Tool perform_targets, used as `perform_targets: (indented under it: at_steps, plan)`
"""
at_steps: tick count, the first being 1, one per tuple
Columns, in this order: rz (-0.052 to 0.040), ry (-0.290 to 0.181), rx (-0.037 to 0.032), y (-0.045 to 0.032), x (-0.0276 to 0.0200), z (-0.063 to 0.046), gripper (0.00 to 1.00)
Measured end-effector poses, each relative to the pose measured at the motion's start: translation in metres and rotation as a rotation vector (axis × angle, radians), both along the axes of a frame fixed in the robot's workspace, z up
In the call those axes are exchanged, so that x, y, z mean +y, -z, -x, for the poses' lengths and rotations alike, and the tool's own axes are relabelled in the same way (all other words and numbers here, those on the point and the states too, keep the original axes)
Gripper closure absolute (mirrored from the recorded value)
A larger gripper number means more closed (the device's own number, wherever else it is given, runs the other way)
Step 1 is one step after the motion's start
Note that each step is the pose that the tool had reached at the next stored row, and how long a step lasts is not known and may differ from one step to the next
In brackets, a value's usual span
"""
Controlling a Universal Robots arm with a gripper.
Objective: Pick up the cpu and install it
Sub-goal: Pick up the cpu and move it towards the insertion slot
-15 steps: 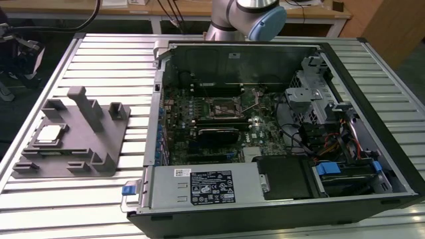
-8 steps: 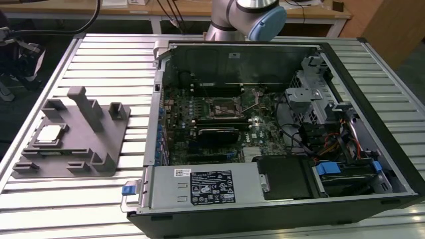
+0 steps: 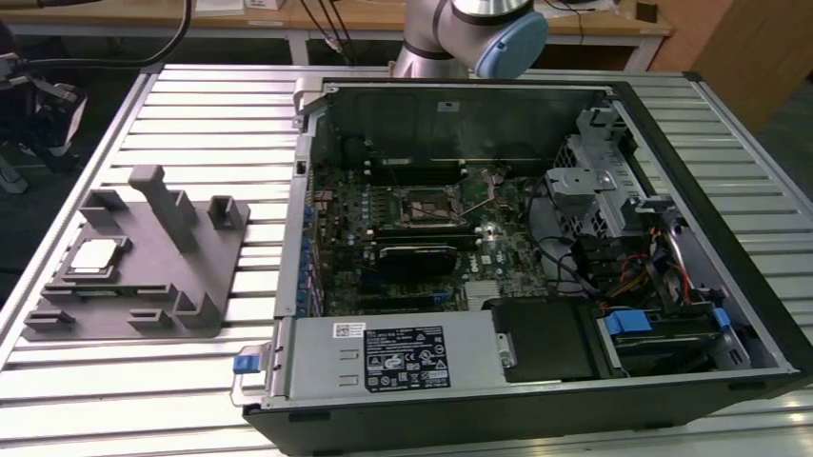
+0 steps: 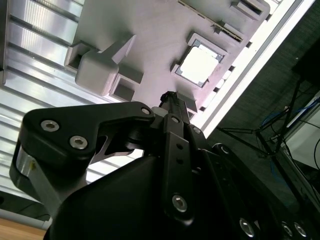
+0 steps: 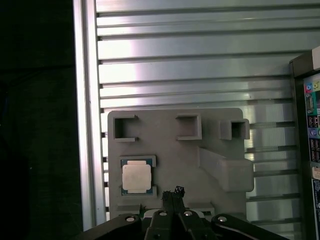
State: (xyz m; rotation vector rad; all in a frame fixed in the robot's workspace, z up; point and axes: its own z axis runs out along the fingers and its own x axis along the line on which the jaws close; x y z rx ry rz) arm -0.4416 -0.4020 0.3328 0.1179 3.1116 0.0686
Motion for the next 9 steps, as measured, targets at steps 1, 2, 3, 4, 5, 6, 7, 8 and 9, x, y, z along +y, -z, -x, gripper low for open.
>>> perform_targets:
  at_steps: [1, 2, 3, 4, 5, 6, 7, 8, 9]
  plan:
    - [0.0, 0.0, 0.0001, 0.0004, 0.0, 0.0, 0.89]
    - [0.0, 0.0, 0.0001, 0.001, 0.0, 0.0001, 0.89]
    - [0.0, 0.0, 0.0001, 0.0014, 0.0, 0.0001, 0.89]
    - [0.0, 0.0, 0.0001, 0.0019, 0.0, 0.0001, 0.89]
    - [0.0, 0.0, 0.0001, 0.0025, 0.0, 0.0002, 0.89]
    - [0.0001, 0.0, 0.0001, 0.0032, 0.0, 0.0002, 0.89]
    - [0.0, 0.0, 0.0001, 0.004, 0.0, 0.0003, 0.89]
    - [0.0, 0.0, 0.0001, 0.0049, -0.0001, 0.0003, 0.89]
    - [0.0001, 0.0, 0.0002, 0.006, -0.0001, 0.0003, 0.89]
